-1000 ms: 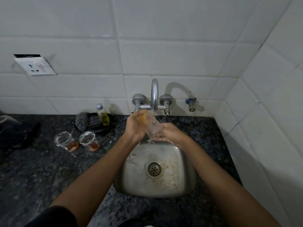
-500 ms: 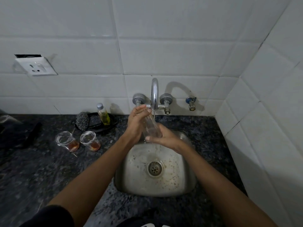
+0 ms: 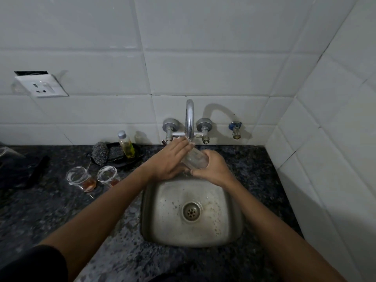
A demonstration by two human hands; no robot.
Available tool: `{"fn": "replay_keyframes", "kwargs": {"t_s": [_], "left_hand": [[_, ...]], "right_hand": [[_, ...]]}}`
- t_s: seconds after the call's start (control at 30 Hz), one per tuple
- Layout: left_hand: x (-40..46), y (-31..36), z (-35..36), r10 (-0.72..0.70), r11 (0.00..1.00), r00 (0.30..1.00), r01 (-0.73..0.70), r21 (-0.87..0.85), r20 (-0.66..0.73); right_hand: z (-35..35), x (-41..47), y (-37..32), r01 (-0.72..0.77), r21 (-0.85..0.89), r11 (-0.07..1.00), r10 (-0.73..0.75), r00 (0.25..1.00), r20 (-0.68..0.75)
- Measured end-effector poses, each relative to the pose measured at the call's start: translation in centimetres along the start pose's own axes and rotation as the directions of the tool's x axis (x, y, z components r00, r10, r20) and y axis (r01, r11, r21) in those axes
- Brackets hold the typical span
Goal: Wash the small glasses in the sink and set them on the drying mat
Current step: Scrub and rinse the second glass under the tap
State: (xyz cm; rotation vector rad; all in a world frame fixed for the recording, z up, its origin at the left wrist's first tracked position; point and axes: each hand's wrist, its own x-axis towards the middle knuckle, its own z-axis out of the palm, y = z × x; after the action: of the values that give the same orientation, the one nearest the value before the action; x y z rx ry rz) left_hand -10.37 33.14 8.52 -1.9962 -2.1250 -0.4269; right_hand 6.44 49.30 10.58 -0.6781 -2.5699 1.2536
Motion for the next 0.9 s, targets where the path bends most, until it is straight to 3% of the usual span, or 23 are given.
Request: {"fn": "replay_keyframes", "kwargs": {"t_s": [0.13, 0.2, 0.27, 0.33, 0.4, 0.43, 0.5, 0.57, 0.67, 0.7, 0.77, 0.83, 0.9], "left_hand": [[1.0, 0.9, 0.8, -0.032, 0.999, 0.996, 0.033, 0.009, -0.088], [1.3, 1.2, 0.6, -0.066, 0.998, 0.992, 0.065, -0.015, -0.103], [1.3, 1.4, 0.5, -0.09, 0.996, 0.989, 0.087, -0.028, -0.114], [1.4, 1.9, 0.5, -0.108, 0.994, 0.983, 0.103, -0.04, -0.15], [1.4, 2.4, 1.0, -0.132, 0.991, 0.977, 0.126, -0.047, -0.166], [1.5, 2.4, 1.1, -0.143, 0.99, 0.978, 0.138, -0.041, -0.15], [1.4, 2.5, 1.0, -0.151, 0.988, 0.983, 0.147, -0.046, -0.101], [1.5, 2.5, 0.8, -0.139, 0.988, 0.986, 0.133, -0.074, -0.09], [1.4, 2.2, 0.5, -0.114, 0.991, 0.985, 0.104, -0.084, -0.13], [1.3, 2.2, 0.5, -0.105, 0.993, 0.985, 0.095, -0.074, -0.137], [1.2, 2.3, 0.5, -0.109, 0.992, 0.986, 0.1, -0.078, -0.126], [1.3, 2.7, 0.3, -0.125, 0.984, 0.986, 0.109, -0.142, -0.109], [1.6, 3.1, -0.3, -0.116, 0.974, 0.987, 0.092, -0.207, -0.109]], "right_hand": [[0.6, -0.7, -0.3, 0.171, -0.304, 0.937, -0.221, 0.966, -0.136], [0.8, -0.9, 0.3, 0.246, -0.329, 0.912, -0.312, 0.935, -0.167], [0.4, -0.9, 1.0, 0.206, -0.181, 0.962, -0.239, 0.953, -0.186], [-0.2, -1.0, 1.2, 0.062, 0.113, 0.992, -0.049, 0.992, -0.114], [-0.3, -1.0, 1.1, -0.115, 0.401, 0.909, 0.119, 0.993, 0.014], [-0.1, -1.1, 1.2, -0.064, 0.367, 0.928, 0.086, 0.995, -0.045], [0.1, -1.6, 1.3, 0.112, 0.117, 0.987, -0.088, 0.977, -0.194], [0.1, -1.9, 1.1, 0.241, -0.055, 0.969, -0.247, 0.944, -0.218], [0.2, -1.6, 1.5, 0.222, 0.041, 0.974, -0.21, 0.958, -0.197], [0.0, -1.5, 1.1, 0.159, 0.153, 0.975, -0.139, 0.981, -0.135], [-0.3, -1.2, 1.0, 0.123, 0.191, 0.974, -0.112, 0.991, -0.069], [-0.9, -1.2, 0.7, 0.27, -0.048, 0.962, -0.274, 0.951, -0.145], [-1.0, -1.4, 0.5, 0.462, -0.22, 0.859, -0.491, 0.866, -0.097]]}}
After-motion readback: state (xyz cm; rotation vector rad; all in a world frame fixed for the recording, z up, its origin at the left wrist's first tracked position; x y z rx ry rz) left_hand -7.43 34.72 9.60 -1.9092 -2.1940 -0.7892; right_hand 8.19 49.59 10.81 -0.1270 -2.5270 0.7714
